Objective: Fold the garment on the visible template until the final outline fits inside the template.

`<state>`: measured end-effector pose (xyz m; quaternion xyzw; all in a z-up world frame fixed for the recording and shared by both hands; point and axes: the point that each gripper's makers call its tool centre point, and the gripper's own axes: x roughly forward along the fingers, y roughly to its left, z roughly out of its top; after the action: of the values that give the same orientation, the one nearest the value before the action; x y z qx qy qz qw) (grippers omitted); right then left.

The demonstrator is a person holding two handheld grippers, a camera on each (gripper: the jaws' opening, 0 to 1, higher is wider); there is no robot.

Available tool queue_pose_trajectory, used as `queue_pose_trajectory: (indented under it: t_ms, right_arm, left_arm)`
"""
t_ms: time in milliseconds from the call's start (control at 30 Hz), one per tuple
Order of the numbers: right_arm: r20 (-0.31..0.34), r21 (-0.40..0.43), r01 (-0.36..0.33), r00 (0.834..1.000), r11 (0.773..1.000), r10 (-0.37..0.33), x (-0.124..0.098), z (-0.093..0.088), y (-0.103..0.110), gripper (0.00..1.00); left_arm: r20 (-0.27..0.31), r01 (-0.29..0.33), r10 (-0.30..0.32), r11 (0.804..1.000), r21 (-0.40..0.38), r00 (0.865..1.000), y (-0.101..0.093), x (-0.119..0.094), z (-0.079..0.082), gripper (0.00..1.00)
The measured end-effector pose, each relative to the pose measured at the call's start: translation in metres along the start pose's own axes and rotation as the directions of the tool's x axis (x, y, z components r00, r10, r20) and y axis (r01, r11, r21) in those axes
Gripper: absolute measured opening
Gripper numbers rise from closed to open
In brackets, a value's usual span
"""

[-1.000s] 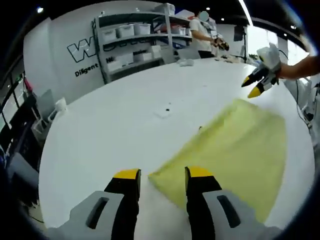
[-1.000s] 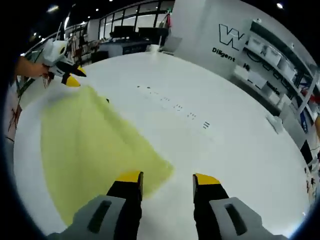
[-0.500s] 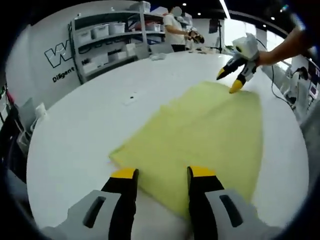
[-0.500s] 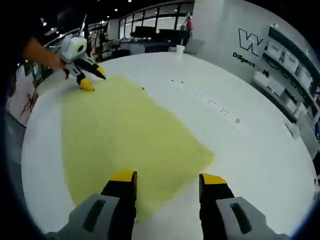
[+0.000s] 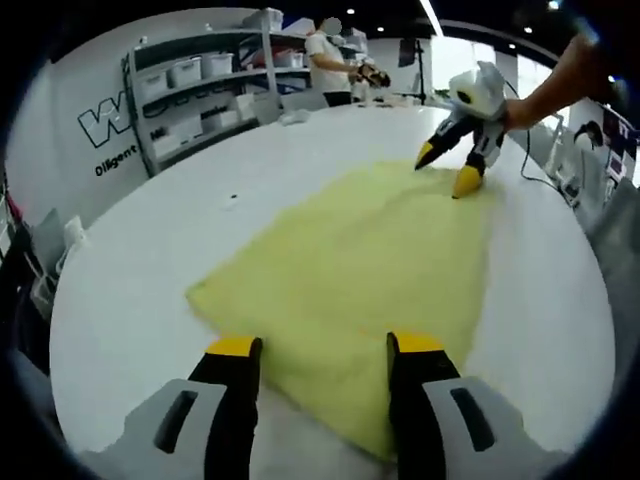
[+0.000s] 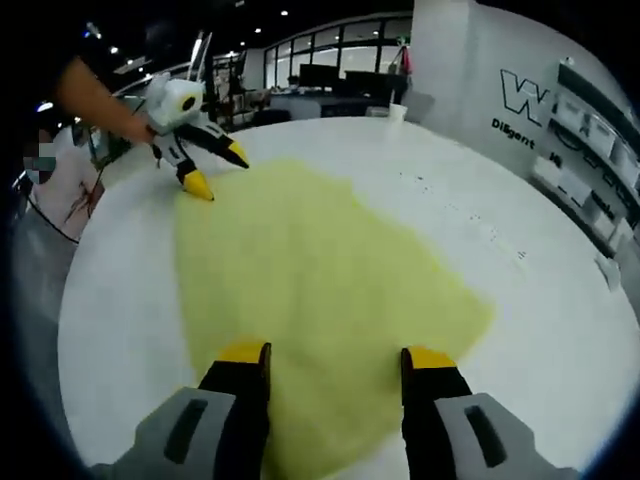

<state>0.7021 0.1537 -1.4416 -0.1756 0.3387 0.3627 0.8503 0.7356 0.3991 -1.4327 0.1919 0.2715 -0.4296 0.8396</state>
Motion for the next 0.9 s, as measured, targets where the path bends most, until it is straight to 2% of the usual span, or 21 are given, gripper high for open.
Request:
queue_pose_trajectory:
  t_ms: [33,133,233,300,333,433,500,667,767,800,900]
  right_arm:
    - [0.002,0.012,0.003,1.000,1.000,-0.003,-0.002,-0.003,0.000,0.50]
    - [0.010,0.022,0.010,1.000,1.000,-0.010,-0.005,-0.010,-0.004,0.53]
    - [-0.004,0.060,0.039,0.999,0.997,-0.039,-0.012,-0.018,-0.012,0.60]
    - [-0.011,0.066,0.049,0.999,0.997,-0.048,-0.017,-0.022,-0.017,0.63]
    - [-0.013,0.064,0.052,0.999,0.997,-0.051,-0.019,-0.022,-0.018,0.62]
    - [-0.017,0.052,0.057,0.998,0.997,-0.056,-0.024,-0.023,-0.013,0.59]
    - [-0.020,0.050,0.059,0.998,0.997,-0.058,-0.025,-0.024,-0.013,0.59]
    - [-0.022,0.036,0.037,0.999,0.999,-0.037,-0.029,-0.028,0.001,0.58]
    - [0.004,0.031,0.026,1.000,0.999,-0.027,-0.029,-0.020,0.012,0.57]
    - [0.009,0.032,0.026,1.000,0.999,-0.026,-0.028,-0.017,0.015,0.57]
    - [0.017,0.032,0.014,1.000,0.999,-0.015,-0.021,-0.009,0.026,0.57]
  left_arm:
    - [-0.009,-0.023,0.022,0.997,-0.072,1.000,0.003,-0.001,-0.004,0.55]
    - [-0.030,-0.053,0.049,0.986,-0.158,0.998,0.011,-0.003,-0.010,0.62]
    - [-0.037,-0.044,0.040,0.994,-0.104,0.998,0.010,-0.005,-0.010,0.63]
    - [-0.035,-0.039,0.039,0.999,-0.018,0.999,0.008,-0.008,-0.006,0.62]
    - [-0.039,-0.036,0.035,0.999,-0.028,0.999,0.003,-0.010,-0.005,0.60]
    - [-0.030,-0.011,0.011,1.000,0.017,0.999,-0.007,-0.012,-0.001,0.56]
    - [-0.026,0.005,-0.004,1.000,0.013,1.000,-0.015,-0.014,0.000,0.55]
    - [-0.012,0.022,-0.022,1.000,-0.006,1.000,-0.025,-0.019,0.000,0.64]
    - [0.012,0.021,-0.020,0.997,-0.069,1.000,-0.031,-0.019,0.007,0.70]
    - [0.033,0.025,-0.024,0.998,-0.055,0.999,-0.037,-0.017,0.014,0.71]
    - [0.025,0.038,-0.037,0.999,-0.025,0.999,-0.050,-0.009,0.017,0.70]
